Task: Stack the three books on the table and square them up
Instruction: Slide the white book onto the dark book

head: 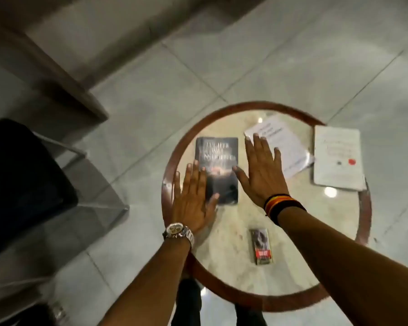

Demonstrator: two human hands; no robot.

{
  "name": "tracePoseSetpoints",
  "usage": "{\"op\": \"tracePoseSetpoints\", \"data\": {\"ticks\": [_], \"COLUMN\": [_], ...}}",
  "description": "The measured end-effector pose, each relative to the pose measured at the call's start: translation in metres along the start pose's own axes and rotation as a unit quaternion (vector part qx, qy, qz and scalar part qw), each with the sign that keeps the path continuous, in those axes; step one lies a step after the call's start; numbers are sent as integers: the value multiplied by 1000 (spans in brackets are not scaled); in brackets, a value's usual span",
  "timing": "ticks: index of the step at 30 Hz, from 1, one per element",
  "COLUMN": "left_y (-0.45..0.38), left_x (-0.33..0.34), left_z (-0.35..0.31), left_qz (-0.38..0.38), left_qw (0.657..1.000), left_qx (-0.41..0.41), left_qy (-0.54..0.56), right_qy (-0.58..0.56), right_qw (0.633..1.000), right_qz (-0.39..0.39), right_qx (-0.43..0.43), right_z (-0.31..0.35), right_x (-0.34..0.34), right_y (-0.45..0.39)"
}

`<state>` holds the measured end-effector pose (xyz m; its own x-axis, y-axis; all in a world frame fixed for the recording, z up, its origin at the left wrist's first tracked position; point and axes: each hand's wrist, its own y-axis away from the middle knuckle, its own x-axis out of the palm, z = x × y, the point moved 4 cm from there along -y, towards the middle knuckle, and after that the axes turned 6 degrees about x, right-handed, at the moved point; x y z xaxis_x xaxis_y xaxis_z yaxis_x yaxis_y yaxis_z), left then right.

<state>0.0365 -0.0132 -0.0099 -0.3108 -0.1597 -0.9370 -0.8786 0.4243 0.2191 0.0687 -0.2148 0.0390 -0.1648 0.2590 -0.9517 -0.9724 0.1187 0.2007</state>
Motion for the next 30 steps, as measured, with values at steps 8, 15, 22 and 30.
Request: {"op": "tracePoseSetpoints", "data": {"ticks": [8,15,22,30], "left_y": [32,28,30,29], "left_x": [66,82,80,81], "left_z": [36,40,39,40], "left_qz": [-39,-65,-63,-62], "left_qw": [990,985,986,986], "left_qx": [-136,-160,-153,-151], "left_qy": [13,-14,-19,-18], "right_qy": [17,44,32,-33], "right_qw": [993,993,993,999], "right_qz": [107,101,100,-2], "right_qx": [-39,-49,-50,42], "right_z": [-4,-4,-2,-48], "right_x": [78,94,88,49], "right_y": [29,14,-4,1]}}
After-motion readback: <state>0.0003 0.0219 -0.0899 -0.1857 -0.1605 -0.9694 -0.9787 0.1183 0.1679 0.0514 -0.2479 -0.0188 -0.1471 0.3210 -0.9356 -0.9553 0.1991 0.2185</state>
